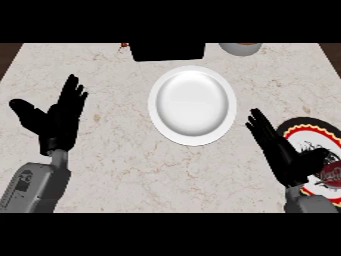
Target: Pick the can from the plate and place it in the plate
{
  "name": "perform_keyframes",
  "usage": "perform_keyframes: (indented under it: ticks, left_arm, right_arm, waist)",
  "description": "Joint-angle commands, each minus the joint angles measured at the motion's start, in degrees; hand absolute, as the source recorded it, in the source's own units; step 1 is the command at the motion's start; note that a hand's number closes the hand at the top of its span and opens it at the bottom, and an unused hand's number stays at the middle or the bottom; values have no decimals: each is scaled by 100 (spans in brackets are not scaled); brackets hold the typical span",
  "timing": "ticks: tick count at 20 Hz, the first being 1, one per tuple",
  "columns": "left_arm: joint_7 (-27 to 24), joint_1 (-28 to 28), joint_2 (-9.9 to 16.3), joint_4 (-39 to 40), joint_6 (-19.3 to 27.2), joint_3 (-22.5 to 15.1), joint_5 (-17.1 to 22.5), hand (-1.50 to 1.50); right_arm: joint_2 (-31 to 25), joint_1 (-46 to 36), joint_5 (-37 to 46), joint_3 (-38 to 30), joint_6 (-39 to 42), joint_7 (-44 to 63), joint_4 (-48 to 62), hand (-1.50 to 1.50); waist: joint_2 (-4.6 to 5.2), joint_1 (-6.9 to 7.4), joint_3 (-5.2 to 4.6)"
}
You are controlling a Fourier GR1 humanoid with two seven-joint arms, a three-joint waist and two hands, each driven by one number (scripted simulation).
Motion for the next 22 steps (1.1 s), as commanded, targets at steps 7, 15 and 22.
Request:
perform_keyframes:
  ticks: [7,15,22]
  left_arm:
    - [-689,1000,1412,90,-356,-310,-1282,0]
    - [-1682,2009,1597,-136,-524,-166,-1395,0]
    - [-1393,2263,1526,-762,-456,-214,-1568,0]
  right_arm:
    - [-1859,137,-636,-2256,-42,2,-576,-150]
    - [-676,1393,-2428,-3907,-645,-572,-1958,-150]
    - [-1742,2526,-2848,-4457,1236,-44,-2022,-150]
  waist:
    - [2,-81,-165]
    - [40,62,-132]
    - [60,125,-123]
